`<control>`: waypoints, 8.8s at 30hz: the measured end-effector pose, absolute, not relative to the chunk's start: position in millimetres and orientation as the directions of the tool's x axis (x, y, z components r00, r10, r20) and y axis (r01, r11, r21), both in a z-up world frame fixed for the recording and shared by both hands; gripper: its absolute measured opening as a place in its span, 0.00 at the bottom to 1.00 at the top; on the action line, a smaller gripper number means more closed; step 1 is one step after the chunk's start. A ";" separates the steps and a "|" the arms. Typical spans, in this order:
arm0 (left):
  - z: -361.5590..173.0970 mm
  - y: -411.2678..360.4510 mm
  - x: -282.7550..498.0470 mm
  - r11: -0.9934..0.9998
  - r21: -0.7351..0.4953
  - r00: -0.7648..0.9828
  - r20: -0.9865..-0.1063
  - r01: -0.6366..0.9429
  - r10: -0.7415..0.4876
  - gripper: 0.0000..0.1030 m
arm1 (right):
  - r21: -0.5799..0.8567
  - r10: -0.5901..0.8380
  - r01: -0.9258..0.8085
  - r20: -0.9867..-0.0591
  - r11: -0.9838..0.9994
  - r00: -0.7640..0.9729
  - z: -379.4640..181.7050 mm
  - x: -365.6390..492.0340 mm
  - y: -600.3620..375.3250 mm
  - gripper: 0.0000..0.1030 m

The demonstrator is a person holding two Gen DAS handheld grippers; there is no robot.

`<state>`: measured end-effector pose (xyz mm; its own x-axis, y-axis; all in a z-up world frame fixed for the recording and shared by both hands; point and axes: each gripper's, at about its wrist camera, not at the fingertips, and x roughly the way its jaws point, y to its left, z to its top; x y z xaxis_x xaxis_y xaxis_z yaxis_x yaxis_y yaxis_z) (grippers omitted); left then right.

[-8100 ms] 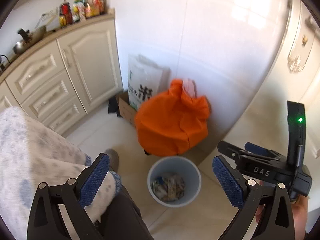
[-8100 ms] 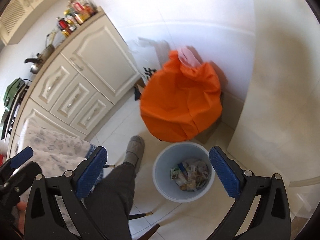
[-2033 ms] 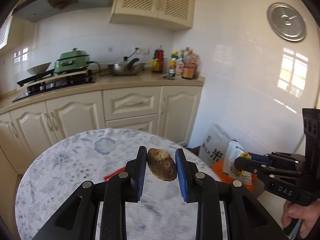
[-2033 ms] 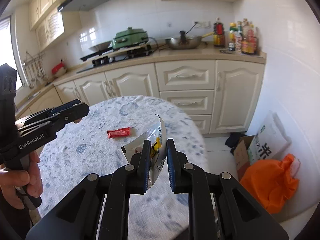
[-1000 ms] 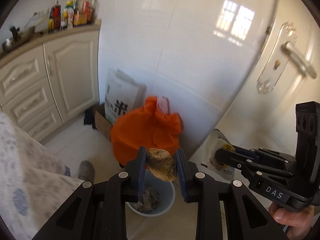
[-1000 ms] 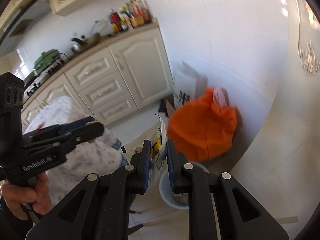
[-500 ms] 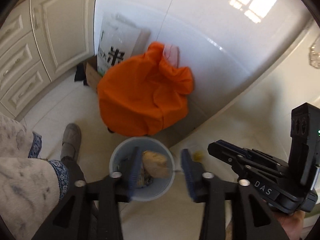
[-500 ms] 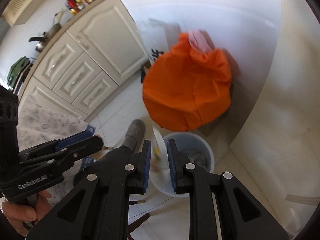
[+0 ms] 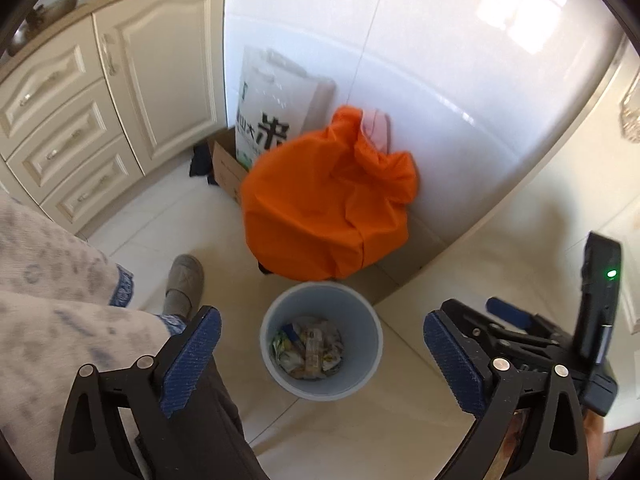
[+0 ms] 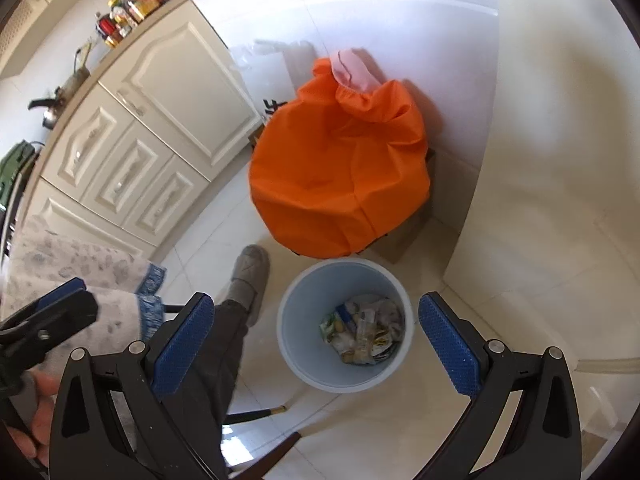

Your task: Collect trash

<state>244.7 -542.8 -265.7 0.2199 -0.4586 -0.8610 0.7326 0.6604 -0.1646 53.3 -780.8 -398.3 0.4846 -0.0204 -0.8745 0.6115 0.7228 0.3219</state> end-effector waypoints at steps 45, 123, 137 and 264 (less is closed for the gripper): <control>-89.3 -3.0 168.0 0.986 -0.051 0.836 -0.524 0.161 -0.164 0.99 | 0.101 0.256 -0.276 -0.745 0.956 0.616 -209.3 258.4 -329.5 1.00; -126.2 -404.7 166.8 0.700 -0.074 0.502 -0.644 0.711 -0.578 0.99 | 0.329 0.157 0.092 -0.655 0.940 0.739 -223.2 105.7 -659.0 0.09; -301.3 -549.3 202.0 0.668 -0.109 0.281 -0.848 0.736 -0.449 0.99 | 0.317 0.017 0.409 -0.808 0.856 0.589 -358.3 53.4 -770.1 0.09; -139.7 -153.8 26.8 0.946 -0.046 0.864 -0.397 0.320 -0.311 0.99 | 0.199 0.052 0.018 -0.341 0.980 0.939 -54.4 88.0 -448.8 1.00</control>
<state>26.8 -153.8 -139.7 0.8636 -0.3111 -0.3967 0.3198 0.9464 -0.0460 88.0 -448.8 -54.4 0.9386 0.0521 -0.3411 0.0181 0.9797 0.1994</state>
